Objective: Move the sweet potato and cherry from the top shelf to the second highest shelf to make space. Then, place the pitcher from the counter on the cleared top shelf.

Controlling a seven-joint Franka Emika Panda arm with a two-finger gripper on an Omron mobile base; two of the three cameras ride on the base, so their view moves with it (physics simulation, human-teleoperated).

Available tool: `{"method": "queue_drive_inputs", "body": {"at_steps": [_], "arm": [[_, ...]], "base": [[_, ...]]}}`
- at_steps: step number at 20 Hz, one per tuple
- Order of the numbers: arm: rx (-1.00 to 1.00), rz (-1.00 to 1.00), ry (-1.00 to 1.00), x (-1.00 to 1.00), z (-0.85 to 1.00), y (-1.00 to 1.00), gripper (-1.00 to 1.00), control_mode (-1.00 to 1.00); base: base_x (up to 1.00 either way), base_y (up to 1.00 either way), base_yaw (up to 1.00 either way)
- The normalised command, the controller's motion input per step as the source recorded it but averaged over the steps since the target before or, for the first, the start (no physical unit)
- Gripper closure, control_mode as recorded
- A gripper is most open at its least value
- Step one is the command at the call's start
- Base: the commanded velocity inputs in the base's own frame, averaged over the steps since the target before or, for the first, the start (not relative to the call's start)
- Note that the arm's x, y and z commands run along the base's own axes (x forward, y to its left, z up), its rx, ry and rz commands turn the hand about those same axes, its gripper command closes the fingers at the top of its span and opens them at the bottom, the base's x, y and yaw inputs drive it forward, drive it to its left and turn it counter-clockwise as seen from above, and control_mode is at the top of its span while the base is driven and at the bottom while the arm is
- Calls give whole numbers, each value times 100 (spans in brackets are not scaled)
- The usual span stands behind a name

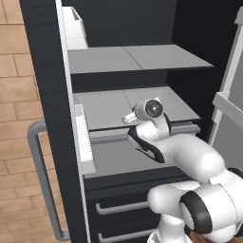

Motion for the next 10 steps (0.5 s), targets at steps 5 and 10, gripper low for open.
{"method": "queue_drive_inputs", "body": {"at_steps": [5,10], "arm": [[0,0,5,53,-37,0,100,-100],[0,0,4,61,-27,0,100,-100]], "base": [[0,0,0],[0,0,0]]}}
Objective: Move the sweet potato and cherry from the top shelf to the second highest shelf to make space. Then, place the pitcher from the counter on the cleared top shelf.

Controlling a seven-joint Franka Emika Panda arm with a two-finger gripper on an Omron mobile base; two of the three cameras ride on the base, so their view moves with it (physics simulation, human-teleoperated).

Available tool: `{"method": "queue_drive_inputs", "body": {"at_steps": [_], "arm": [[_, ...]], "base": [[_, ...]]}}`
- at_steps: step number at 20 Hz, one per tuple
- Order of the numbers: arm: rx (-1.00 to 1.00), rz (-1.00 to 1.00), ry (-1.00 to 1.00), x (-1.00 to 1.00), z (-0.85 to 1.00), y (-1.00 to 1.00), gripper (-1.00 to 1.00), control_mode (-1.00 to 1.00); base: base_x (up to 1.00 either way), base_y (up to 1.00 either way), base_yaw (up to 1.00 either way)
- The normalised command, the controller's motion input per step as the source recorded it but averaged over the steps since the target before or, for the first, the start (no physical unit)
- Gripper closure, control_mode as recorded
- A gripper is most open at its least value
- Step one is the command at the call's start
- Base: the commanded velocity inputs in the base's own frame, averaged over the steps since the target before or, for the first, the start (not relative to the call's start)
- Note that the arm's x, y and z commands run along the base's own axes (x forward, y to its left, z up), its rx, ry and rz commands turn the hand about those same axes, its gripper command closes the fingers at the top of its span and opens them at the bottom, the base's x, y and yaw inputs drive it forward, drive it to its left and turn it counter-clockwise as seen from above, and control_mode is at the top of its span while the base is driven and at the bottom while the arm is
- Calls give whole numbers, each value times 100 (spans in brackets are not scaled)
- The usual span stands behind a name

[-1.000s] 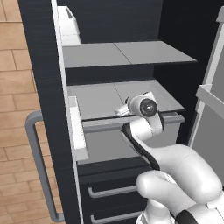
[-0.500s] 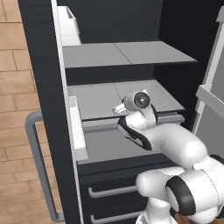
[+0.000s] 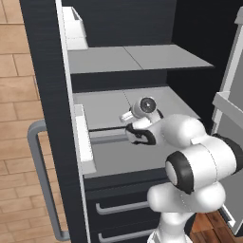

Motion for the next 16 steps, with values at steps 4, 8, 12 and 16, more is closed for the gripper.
{"method": "queue_drive_inputs", "body": {"at_steps": [4,8,12,16], "arm": [[0,0,0,64,-30,0,100,-100],[0,0,1,66,-40,0,100,-100],[0,0,2,69,-45,0,100,-100],[0,0,4,73,-40,0,-100,-100]], "base": [[0,0,0],[0,0,0],[0,0,0],[0,0,0]]}}
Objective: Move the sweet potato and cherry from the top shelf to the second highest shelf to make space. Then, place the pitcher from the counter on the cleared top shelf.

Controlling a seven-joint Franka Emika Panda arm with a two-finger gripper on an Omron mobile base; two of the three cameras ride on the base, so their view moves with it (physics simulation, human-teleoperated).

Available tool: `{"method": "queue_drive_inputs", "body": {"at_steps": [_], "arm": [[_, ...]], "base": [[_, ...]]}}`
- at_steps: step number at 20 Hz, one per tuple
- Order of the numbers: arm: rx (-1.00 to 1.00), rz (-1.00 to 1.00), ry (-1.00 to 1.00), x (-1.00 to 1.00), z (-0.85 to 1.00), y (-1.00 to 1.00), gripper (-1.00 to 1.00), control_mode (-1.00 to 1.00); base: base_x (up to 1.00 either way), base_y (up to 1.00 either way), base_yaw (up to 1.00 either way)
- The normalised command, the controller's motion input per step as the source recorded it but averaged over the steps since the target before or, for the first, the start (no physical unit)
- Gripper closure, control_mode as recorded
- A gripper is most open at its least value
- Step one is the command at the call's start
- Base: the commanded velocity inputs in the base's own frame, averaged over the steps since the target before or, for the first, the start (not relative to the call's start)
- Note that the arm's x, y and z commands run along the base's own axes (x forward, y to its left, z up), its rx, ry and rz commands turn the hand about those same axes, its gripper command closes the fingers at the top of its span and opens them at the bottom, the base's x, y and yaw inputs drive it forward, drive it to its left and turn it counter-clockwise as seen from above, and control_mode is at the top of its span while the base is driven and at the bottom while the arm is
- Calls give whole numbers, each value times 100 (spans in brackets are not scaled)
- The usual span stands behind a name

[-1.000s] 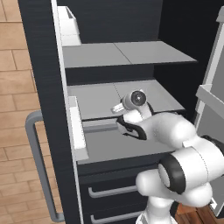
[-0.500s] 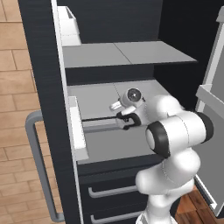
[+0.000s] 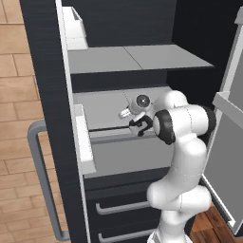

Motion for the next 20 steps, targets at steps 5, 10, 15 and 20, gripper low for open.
{"method": "queue_drive_inputs", "body": {"at_steps": [5,10,15,20], "arm": [[0,0,2,61,-20,4,-100,-100],[0,0,0,34,0,13,-100,-100],[0,0,0,1,0,0,-100,-100],[0,0,1,-18,15,0,-100,-100]], "base": [[0,0,0],[0,0,0],[0,0,0],[0,0,0]]}}
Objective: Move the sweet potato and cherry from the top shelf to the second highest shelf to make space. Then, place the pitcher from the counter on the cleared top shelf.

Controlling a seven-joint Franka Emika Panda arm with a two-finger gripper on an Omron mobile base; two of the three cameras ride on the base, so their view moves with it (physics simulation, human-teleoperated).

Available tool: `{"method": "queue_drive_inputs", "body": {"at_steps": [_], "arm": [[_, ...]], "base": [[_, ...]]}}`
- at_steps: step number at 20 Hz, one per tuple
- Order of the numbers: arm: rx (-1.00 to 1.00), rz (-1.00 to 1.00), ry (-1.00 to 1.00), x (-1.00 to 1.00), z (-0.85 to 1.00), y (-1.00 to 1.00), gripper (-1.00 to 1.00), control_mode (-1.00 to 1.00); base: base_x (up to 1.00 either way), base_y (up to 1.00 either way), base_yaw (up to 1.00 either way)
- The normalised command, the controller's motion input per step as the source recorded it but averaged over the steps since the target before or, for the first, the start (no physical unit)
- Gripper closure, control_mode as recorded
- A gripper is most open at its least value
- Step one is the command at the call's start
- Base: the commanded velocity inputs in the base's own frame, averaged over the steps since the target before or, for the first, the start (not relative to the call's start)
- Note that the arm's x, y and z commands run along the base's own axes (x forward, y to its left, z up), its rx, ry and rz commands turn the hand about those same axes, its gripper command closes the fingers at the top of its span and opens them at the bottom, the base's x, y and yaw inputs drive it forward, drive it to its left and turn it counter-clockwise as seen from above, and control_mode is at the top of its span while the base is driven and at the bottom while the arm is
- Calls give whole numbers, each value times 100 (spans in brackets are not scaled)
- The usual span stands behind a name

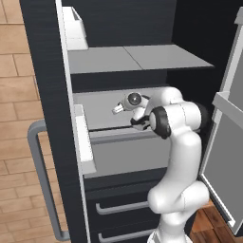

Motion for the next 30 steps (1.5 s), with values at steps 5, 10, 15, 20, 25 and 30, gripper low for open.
{"method": "queue_drive_inputs", "body": {"at_steps": [5,10,15,20,25,30], "arm": [[0,0,0,-22,46,0,-100,-100],[0,0,3,-34,46,0,-100,-100],[1,0,5,-76,23,0,-100,-100],[9,1,14,-98,62,-5,-100,-100],[7,0,10,-93,97,0,-100,-100],[11,0,8,-81,100,-2,-100,-100]], "base": [[0,0,0],[0,0,0],[0,0,0],[0,0,0],[0,0,0],[0,0,0]]}}
